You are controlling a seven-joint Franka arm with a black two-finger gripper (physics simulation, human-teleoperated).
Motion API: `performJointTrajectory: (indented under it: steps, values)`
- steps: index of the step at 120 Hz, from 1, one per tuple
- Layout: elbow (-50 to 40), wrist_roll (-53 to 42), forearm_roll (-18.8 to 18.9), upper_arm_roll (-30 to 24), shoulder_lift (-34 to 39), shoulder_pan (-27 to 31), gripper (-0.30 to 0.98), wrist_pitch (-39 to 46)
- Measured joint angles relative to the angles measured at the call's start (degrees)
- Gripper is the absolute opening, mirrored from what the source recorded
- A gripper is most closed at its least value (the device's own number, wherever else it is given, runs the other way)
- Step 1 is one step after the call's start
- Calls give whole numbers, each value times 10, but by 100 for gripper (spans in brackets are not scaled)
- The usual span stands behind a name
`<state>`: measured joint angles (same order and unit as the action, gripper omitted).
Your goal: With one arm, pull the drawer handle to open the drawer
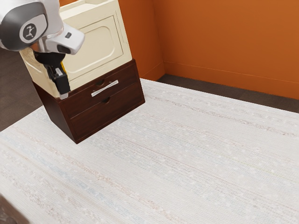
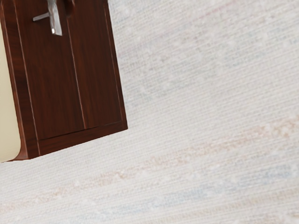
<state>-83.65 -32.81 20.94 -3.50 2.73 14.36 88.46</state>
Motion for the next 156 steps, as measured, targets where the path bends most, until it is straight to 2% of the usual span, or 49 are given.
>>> performJointTrajectory:
  steps: [18,28,40,62,89,134,156]
  values:
    - [5,-8,15,-9,-36,-13,69,31]
    - [7,-11,29,-43,-38,9,69,40]
    - [8,-14,41,-54,-37,12,69,47]
    - [9,-19,58,-56,-56,6,69,51]
    - [37,-23,76,-54,-94,44,69,54]
    - [101,-29,81,-54,-166,33,69,55]
    - [132,-31,105,-54,-200,23,69,48]
